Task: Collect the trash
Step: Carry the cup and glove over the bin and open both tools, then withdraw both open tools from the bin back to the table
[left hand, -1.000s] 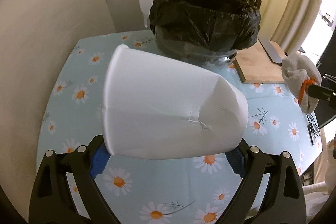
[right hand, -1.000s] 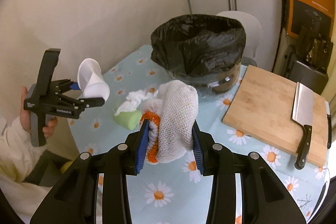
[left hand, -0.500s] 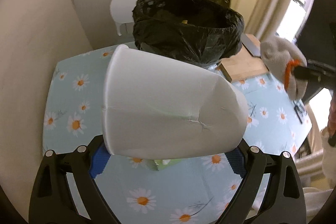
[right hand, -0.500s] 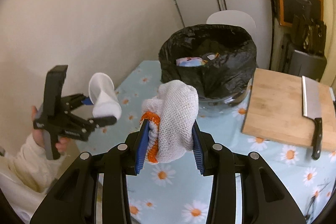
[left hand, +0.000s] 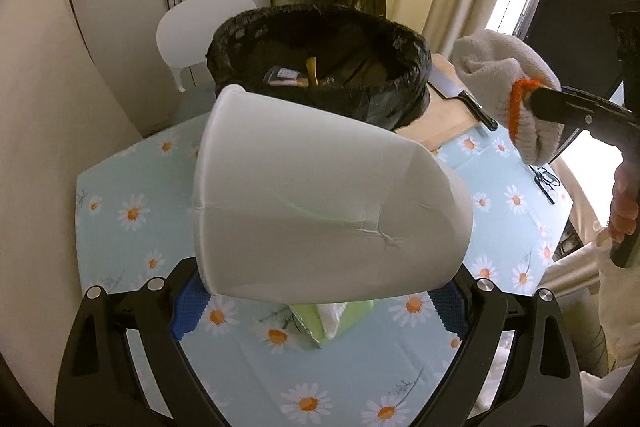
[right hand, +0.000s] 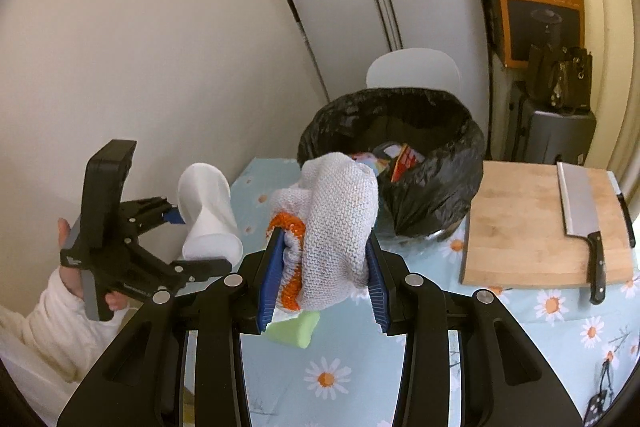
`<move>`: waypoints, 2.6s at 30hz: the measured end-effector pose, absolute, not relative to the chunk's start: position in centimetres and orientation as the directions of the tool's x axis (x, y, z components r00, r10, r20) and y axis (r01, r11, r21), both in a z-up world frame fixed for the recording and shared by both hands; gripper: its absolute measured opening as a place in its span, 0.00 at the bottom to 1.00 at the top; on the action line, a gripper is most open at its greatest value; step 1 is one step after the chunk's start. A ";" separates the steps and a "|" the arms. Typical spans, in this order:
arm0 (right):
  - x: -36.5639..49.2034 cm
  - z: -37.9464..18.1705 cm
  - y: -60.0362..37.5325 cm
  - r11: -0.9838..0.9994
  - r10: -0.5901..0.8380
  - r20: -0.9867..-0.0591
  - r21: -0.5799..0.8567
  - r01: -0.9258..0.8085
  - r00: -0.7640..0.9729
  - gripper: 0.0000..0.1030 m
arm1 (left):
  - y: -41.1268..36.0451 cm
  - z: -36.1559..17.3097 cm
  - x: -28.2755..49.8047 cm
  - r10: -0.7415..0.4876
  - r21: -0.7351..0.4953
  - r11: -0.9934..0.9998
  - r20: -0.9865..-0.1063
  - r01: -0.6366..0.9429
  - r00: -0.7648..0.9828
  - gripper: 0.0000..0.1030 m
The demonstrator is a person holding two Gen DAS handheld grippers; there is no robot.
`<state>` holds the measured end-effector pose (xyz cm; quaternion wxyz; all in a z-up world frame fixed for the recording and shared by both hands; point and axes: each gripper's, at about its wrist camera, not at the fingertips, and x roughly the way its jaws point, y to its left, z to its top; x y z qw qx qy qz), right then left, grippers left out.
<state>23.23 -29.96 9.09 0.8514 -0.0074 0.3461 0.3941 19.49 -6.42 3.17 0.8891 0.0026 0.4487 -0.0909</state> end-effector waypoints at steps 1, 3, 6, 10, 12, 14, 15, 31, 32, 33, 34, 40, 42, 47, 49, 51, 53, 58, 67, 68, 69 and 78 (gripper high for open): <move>23.4 9.3 -29.9 0.693 0.664 -0.593 0.259 -0.673 0.455 0.35 | -6.4 3.4 19.7 -0.156 -0.071 0.983 -0.797 0.167 0.584 0.87; 23.9 9.6 -30.0 0.696 0.662 -0.590 0.256 -0.670 0.462 0.35 | -6.4 3.9 20.2 -0.159 -0.061 0.982 -0.787 0.181 0.596 0.87; 24.8 10.1 -30.2 0.707 0.653 -0.590 0.248 -0.663 0.475 0.35 | -6.4 4.4 21.1 -0.158 -0.055 0.981 -0.779 0.185 0.606 0.87; 26.2 11.1 -30.0 0.708 0.651 -0.580 0.231 -0.667 0.489 0.35 | -6.2 5.2 22.4 -0.150 -0.051 0.983 -0.771 0.174 0.619 0.87; 27.1 11.7 -29.7 0.706 0.655 -0.568 0.224 -0.672 0.499 0.35 | -5.9 5.8 23.1 -0.147 -0.045 0.984 -0.764 0.175 0.628 0.87; 28.2 12.2 -29.4 0.698 0.667 -0.553 0.229 -0.678 0.500 0.35 | -5.9 6.3 23.8 -0.135 -0.030 0.984 -0.761 0.173 0.635 0.87; 28.7 12.4 -29.3 0.697 0.669 -0.550 0.230 -0.679 0.501 0.35 | -5.8 6.6 24.3 -0.129 -0.023 0.985 -0.761 0.171 0.636 0.87; 36.8 13.0 -27.3 0.700 0.646 -0.573 0.181 -0.691 0.504 0.35 | -6.0 7.5 32.2 -0.188 -0.031 0.964 -0.781 0.264 0.596 0.87; 37.5 12.7 -27.1 0.702 0.643 -0.578 0.180 -0.689 0.503 0.35 | -6.2 7.3 32.8 -0.189 -0.025 0.961 -0.784 0.274 0.591 0.87; 37.9 12.5 -26.9 0.703 0.639 -0.583 0.178 -0.689 0.502 0.35 | -6.3 7.3 33.3 -0.188 -0.021 0.960 -0.787 0.280 0.587 0.87; 38.4 12.2 -26.7 0.705 0.633 -0.591 0.173 -0.688 0.500 0.35 | -6.4 7.1 33.6 -0.188 -0.018 0.958 -0.791 0.286 0.582 0.87; 41.5 10.3 -25.0 0.710 0.594 -0.652 0.149 -0.688 0.471 0.35 | -6.8 5.9 36.8 -0.174 -0.001 0.952 -0.824 0.306 0.539 0.87; 42.3 9.5 -24.6 0.711 0.589 -0.665 0.157 -0.685 0.459 0.35 | -7.0 5.4 37.8 -0.166 0.007 0.949 -0.837 0.314 0.521 0.87; 43.7 7.5 -24.0 0.717 0.569 -0.698 0.163 -0.678 0.435 0.35 | -7.6 4.1 39.6 -0.159 0.021 0.937 -0.862 0.349 0.481 0.87; 44.0 7.0 -23.9 0.717 0.567 -0.703 0.163 -0.678 0.430 0.36 | -7.8 3.7 40.0 -0.168 0.024 0.924 -0.870 0.381 0.463 0.87; 44.1 6.5 -23.8 0.726 0.551 -0.712 0.151 -0.671 0.436 0.38 | -8.2 3.2 40.5 -0.145 0.056 0.912 -0.882 0.406 0.449 0.87; 44.1 6.1 -23.9 0.737 0.535 -0.717 0.138 -0.661 0.447 0.40 | -8.3 2.9 41.0 -0.137 0.068 0.906 -0.887 0.419 0.441 0.87; 43.7 6.9 -25.0 0.777 0.505 -0.680 0.090 -0.622 0.532 0.85 | -8.1 3.5 40.7 -0.117 0.109 0.914 -0.851 0.390 0.512 0.94; 41.8 7.7 -27.2 0.821 0.457 -0.668 0.064 -0.567 0.587 0.85 | -6.6 4.4 36.9 -0.167 0.017 0.953 -0.804 0.302 0.571 0.94; 41.4 7.8 -27.3 0.825 0.452 -0.670 0.061 -0.562 0.589 0.85 | -6.6 4.4 36.6 -0.163 0.018 0.955 -0.802 0.296 0.574 0.94; 40.7 7.8 -27.4 0.829 0.443 -0.673 0.056 -0.556 0.592 0.85 | -6.4 4.4 35.9 -0.160 0.017 0.957 -0.802 0.289 0.576 0.94; 35.6 8.2 -27.5 0.814 0.441 -0.688 0.037 -0.579 0.577 0.86 | -5.6 4.0 30.0 -0.136 0.008 0.972 -0.798 0.235 0.587 0.94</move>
